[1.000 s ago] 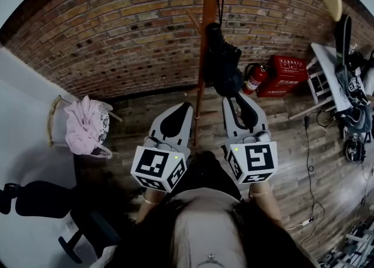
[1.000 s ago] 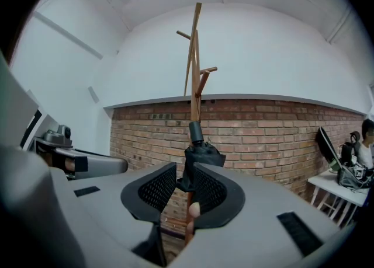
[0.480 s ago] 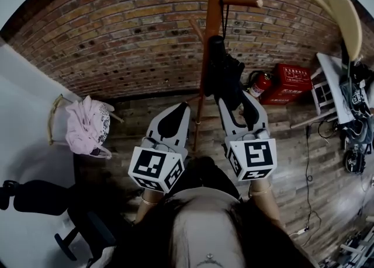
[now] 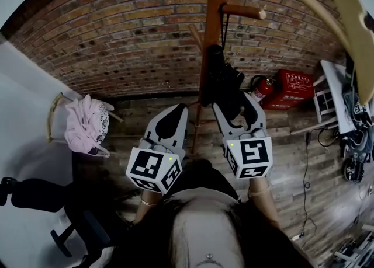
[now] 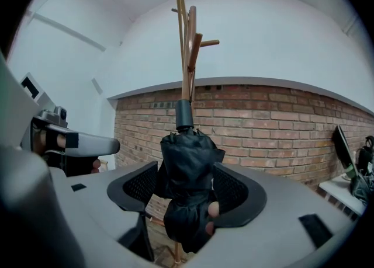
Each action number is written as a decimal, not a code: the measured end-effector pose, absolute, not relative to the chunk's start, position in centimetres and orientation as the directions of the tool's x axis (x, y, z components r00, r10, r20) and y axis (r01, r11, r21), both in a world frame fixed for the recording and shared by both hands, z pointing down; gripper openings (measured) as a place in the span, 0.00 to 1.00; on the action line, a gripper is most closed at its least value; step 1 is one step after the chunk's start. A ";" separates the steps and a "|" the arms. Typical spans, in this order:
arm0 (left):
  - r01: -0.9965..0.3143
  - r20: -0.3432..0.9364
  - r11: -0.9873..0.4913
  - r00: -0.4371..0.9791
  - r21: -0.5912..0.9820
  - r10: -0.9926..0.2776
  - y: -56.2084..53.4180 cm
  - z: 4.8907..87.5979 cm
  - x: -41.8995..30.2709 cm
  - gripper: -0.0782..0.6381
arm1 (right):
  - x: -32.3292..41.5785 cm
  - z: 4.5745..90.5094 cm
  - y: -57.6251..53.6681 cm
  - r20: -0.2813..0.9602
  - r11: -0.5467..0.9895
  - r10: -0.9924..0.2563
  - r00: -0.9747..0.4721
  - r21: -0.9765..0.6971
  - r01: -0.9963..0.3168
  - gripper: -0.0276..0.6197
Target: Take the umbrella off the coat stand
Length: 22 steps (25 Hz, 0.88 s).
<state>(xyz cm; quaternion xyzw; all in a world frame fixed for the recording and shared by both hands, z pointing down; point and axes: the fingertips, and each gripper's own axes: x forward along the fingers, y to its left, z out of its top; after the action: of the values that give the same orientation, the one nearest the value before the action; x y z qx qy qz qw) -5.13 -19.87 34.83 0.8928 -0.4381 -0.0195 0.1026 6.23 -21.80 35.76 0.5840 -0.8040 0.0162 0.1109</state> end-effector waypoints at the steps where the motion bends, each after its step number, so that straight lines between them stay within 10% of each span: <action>1: -0.779 0.056 -0.593 0.614 0.203 -0.788 -20.0 34.9 -5.0 0.12 | 6.3 36.0 -22.0 0.204 0.323 -0.932 -0.298 0.101 -0.941 0.49; 22: -0.799 0.093 -0.564 0.590 0.208 -0.802 -22.1 35.8 -3.6 0.12 | 6.1 38.9 -25.1 0.305 0.403 -0.882 -0.359 0.096 -0.910 0.58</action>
<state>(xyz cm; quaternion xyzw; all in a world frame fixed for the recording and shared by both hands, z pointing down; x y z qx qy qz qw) -3.60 -22.05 35.79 0.8842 -0.4527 -0.0060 0.1146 6.06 -25.15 38.90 0.5444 -0.8230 0.0448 0.1557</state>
